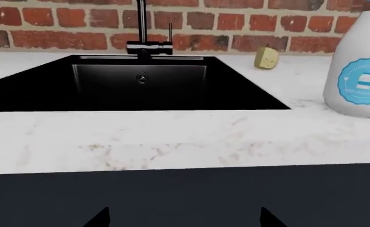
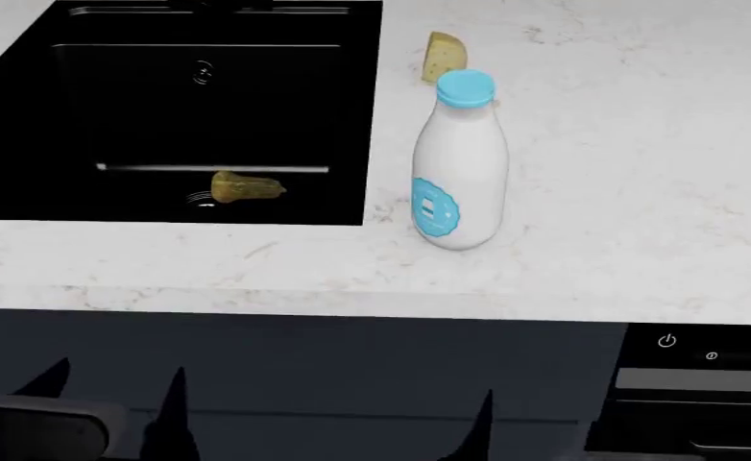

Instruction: Pick the milk from the counter and place it in the sink

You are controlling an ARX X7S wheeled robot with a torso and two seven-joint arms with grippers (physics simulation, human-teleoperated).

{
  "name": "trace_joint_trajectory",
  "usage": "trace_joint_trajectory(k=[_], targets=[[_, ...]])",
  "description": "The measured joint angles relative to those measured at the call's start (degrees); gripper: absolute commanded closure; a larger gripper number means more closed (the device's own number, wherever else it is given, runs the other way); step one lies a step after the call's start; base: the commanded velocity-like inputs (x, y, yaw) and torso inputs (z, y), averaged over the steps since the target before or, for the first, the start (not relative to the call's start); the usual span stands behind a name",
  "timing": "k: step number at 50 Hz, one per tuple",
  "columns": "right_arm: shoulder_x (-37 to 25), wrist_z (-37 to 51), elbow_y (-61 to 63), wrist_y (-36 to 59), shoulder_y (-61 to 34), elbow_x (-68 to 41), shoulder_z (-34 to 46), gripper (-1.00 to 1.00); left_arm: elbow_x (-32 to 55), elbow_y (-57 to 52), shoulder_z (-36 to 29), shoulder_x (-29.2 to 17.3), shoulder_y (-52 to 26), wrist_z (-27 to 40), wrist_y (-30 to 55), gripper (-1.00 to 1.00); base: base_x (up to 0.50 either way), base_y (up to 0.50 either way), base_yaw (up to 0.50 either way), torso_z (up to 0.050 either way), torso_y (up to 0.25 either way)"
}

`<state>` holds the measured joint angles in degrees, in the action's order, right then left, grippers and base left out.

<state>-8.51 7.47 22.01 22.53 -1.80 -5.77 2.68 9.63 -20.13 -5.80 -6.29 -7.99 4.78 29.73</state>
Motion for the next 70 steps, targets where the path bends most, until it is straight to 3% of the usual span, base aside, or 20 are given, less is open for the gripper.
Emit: trace_joint_trajectory(k=[11, 23, 27, 34, 41, 46, 53, 70], targets=[[-4.35, 0.93, 14.54, 20.53, -5.40, -2.55, -4.81, -1.00, 2.32, -2.99, -0.89, -1.82, -7.24, -1.01, 8.18, -1.00, 0.00, 0.00, 0.00, 0.000, 0.000], [-9.89, 4.91, 29.87, 47.19, -15.29, -12.01, -18.02, -1.00, 3.83, -3.74, -1.23, -2.74, -11.56, -1.30, 11.79, -1.00, 0.00, 0.00, 0.00, 0.000, 0.000], [-13.68, 13.04, 30.87, 53.85, -18.62, -24.39, -23.88, -1.00, 4.22, -3.90, -1.32, -2.97, -12.49, -1.30, 12.65, -1.00, 0.00, 0.00, 0.00, 0.000, 0.000], [-23.57, 36.67, 26.12, 60.12, -24.34, -52.66, -28.81, -1.00, 4.80, -4.13, -1.39, -3.33, -13.51, -1.18, 13.67, -1.00, 0.00, 0.00, 0.00, 0.000, 0.000], [-32.77, 55.15, 19.00, 60.13, -30.60, -75.10, -28.39, -1.00, 5.33, -4.40, -1.53, -3.60, -14.36, -0.98, 14.67, -1.00, 0.00, 0.00, 0.00, 0.000, 0.000], [-38.24, 63.07, 14.79, 59.35, -35.78, -85.38, -26.02, -1.00, 5.63, -4.46, -1.69, -3.75, -14.95, -0.86, 15.18, -1.00, 0.00, 0.00, 0.00, 0.000, 0.000], [-41.92, 63.09, 12.64, 60.12, -40.21, -88.68, -24.99, -1.00, 6.07, -4.47, -1.87, -3.98, -15.43, -0.79, 15.50, -1.00, 0.00, 0.00, 0.00, 0.000, 0.000], [-44.58, 47.22, 11.11, 54.66, -44.70, -73.49, -20.30, -1.00, 7.21, -4.79, -2.05, -4.50, -15.14, -0.69, 15.49, -1.00, 0.00, 0.00, 0.00, 0.000, 0.000]])
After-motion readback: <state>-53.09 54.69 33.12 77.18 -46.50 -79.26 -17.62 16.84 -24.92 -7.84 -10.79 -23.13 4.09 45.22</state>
